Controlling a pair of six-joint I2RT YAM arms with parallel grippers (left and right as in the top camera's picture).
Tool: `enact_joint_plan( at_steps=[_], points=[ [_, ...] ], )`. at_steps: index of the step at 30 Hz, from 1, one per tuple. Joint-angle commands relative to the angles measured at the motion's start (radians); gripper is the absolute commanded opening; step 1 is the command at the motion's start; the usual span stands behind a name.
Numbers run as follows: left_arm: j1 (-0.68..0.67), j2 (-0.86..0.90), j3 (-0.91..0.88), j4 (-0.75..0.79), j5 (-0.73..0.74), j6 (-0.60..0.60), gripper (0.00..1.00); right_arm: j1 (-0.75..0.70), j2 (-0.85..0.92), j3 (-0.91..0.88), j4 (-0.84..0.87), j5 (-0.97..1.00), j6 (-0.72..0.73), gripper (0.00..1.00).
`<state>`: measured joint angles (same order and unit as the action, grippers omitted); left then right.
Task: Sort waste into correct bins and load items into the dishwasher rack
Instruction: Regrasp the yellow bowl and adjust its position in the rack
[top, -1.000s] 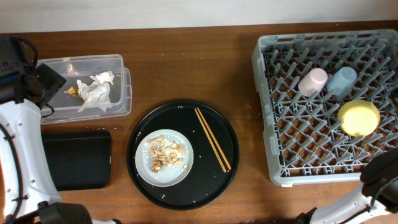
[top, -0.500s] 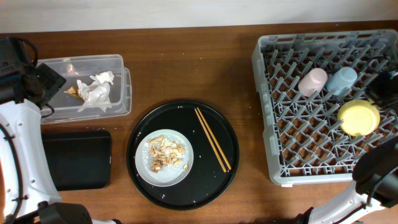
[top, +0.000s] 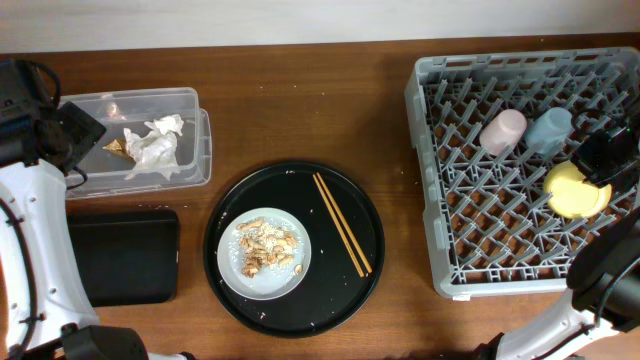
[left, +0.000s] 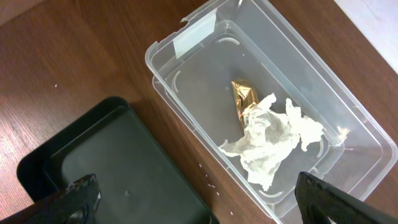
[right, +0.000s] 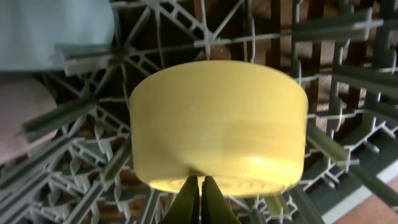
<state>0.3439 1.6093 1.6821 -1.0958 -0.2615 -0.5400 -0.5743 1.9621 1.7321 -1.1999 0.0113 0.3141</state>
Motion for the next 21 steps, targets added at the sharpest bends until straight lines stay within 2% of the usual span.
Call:
enact_joint_plan(
  at_steps=[1, 12, 21],
  points=[
    [0.006, -0.011, 0.011, 0.002, -0.007, -0.005, 0.99, -0.003, 0.032, -0.002, 0.037, 0.031, 0.009, 0.04],
    [0.006, -0.011, 0.011, 0.002, -0.007, -0.005, 0.99, -0.003, 0.032, 0.111, 0.082, 0.031, 0.008, 0.04],
    [0.006, -0.011, 0.011, 0.002, -0.007, -0.005, 0.99, -0.002, 0.031, 0.266, -0.017, 0.030, 0.009, 0.05]
  ],
)
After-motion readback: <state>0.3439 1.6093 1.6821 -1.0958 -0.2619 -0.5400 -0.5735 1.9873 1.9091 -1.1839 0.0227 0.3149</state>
